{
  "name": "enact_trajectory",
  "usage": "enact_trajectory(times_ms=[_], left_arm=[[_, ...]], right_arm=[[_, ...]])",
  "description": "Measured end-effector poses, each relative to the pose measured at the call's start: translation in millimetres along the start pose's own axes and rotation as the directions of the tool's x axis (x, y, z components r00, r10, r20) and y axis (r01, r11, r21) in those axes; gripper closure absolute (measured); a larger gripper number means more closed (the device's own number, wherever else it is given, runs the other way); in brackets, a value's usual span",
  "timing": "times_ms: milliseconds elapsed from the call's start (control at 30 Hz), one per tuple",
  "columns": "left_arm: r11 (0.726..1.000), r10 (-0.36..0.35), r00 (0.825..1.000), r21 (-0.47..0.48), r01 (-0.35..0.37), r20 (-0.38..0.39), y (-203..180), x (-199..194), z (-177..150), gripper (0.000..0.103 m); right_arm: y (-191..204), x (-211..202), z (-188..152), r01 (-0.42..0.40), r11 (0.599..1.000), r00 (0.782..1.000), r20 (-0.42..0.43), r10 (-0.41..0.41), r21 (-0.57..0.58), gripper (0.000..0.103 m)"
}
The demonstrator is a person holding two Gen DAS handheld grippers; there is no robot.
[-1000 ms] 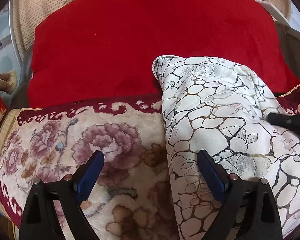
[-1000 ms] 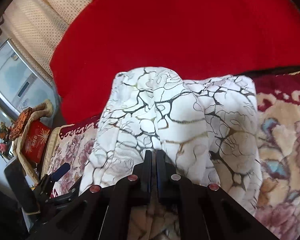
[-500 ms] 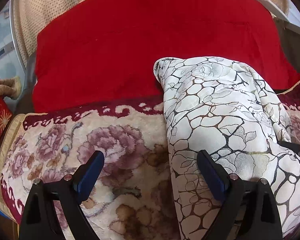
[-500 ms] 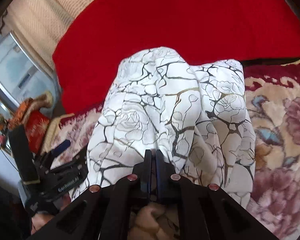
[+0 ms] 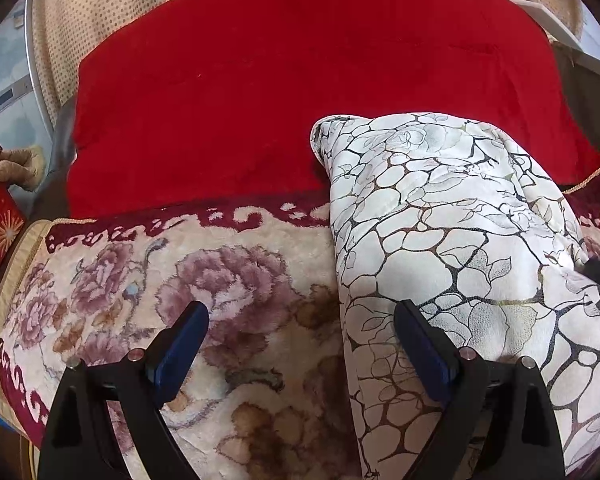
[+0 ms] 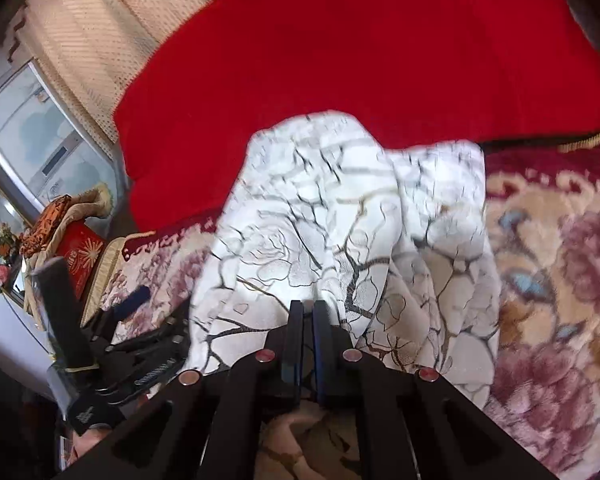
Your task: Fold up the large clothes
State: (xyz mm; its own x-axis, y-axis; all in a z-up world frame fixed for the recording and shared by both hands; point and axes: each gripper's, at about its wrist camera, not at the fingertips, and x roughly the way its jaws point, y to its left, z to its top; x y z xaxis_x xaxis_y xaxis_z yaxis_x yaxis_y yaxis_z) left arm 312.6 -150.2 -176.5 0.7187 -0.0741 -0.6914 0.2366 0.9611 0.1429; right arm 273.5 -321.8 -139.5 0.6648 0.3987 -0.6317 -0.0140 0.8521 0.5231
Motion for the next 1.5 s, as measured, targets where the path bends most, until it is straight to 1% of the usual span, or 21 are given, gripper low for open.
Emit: enact_trajectory(times_ms=[100,167,233,300,367,567,667,733,800,867,933,1000,1100,1233,1267,1300,1333,1367,1400,1433,1500], left_arm=[[1.0,0.003,1.0,0.003,-0.003,0.001,-1,-1,0,0.009],[1.0,0.004,1.0,0.005,-0.004,0.002,-1,-1,0,0.009],[1.0,0.003,1.0,0.004,-0.003,0.001,-1,-1,0,0.009],[1.0,0.01,1.0,0.014,-0.01,0.009,-3,-2,0,0.009],[1.0,0.014,1.0,0.019,-0.015,0.013,-3,-2,0,0.009],[0.999,-0.017,1.0,0.051,0.018,-0.017,8,-7,5,0.009],[1.0,0.011,1.0,0.021,-0.011,0.017,22,-13,6,0.009],[1.0,-0.012,1.0,0.01,0.012,-0.012,25,-5,5,0.009],[0.999,-0.023,0.997,0.042,0.027,-0.071,11,10,-1,0.009],[0.999,0.008,0.999,0.048,-0.007,-0.032,4,8,-2,0.009],[0.997,0.009,1.0,0.077,-0.007,-0.03,3,5,1,0.009],[0.997,-0.003,0.999,0.072,0.006,-0.036,5,6,1,0.009],[0.998,-0.006,0.999,0.064,0.008,-0.034,6,7,0,0.009],[0.997,-0.005,1.0,0.076,0.007,-0.03,5,8,2,0.009],[0.997,-0.009,0.999,0.075,0.011,-0.031,5,8,3,0.009],[0.998,-0.015,0.999,0.068,0.017,-0.029,6,8,4,0.009],[0.998,-0.026,0.999,0.053,0.028,-0.029,9,9,5,0.009],[0.998,-0.039,0.999,0.042,0.041,-0.035,10,10,5,0.009],[0.998,-0.048,0.998,0.041,0.049,-0.041,11,11,6,0.009],[0.998,-0.044,0.998,0.049,0.046,-0.04,10,11,5,0.009],[0.997,-0.028,0.999,0.069,0.031,-0.034,8,9,4,0.009]], right_arm=[[8,-17,3,-0.01,1.0,0.998,0.067,0.012,-0.026,0.094],[10,-19,3,0.005,0.999,0.997,0.08,-0.002,-0.038,0.094],[5,-9,2,0.036,0.999,0.998,0.043,-0.034,-0.041,0.094],[-8,14,-3,0.06,0.998,0.997,-0.05,-0.06,-0.007,0.096],[-17,20,-6,0.039,0.999,0.998,-0.042,-0.038,0.022,0.096],[-17,17,-10,0.037,0.999,0.999,-0.026,-0.037,-0.019,0.096],[-17,16,-11,0.031,0.999,0.999,-0.029,-0.031,-0.02,0.096],[-19,13,-9,0.023,1.0,0.999,-0.049,-0.023,-0.002,0.096],[-18,11,-3,0.011,1.0,0.998,-0.068,-0.01,0.017,0.096],[-15,5,11,-0.002,1.0,0.998,-0.059,0.004,0.027,0.096],[-8,-1,30,-0.005,1.0,1.0,-0.022,0.005,0.017,0.095],[2,1,55,0.023,0.999,1.0,0.001,-0.023,-0.024,0.094],[15,22,95,0.029,0.996,1.0,-0.011,-0.03,-0.086,0.094],[18,70,136,-0.018,0.994,0.997,-0.082,0.009,-0.11,0.094],[18,87,140,-0.008,0.991,0.995,-0.101,-0.005,-0.13,0.093],[9,110,142,0.051,0.989,0.989,-0.127,-0.069,-0.141,0.095],[-3,131,139,0.119,0.984,0.977,-0.162,-0.14,-0.132,0.095],[-18,154,132,0.163,0.98,0.958,-0.218,-0.184,-0.111,0.096],[-28,162,127,0.144,0.985,0.962,-0.22,-0.161,-0.089,0.096],[-32,158,127,0.118,0.99,0.972,-0.195,-0.13,-0.074,0.096],[-37,141,128,0.103,0.995,0.978,-0.179,-0.105,-0.016,0.096]])
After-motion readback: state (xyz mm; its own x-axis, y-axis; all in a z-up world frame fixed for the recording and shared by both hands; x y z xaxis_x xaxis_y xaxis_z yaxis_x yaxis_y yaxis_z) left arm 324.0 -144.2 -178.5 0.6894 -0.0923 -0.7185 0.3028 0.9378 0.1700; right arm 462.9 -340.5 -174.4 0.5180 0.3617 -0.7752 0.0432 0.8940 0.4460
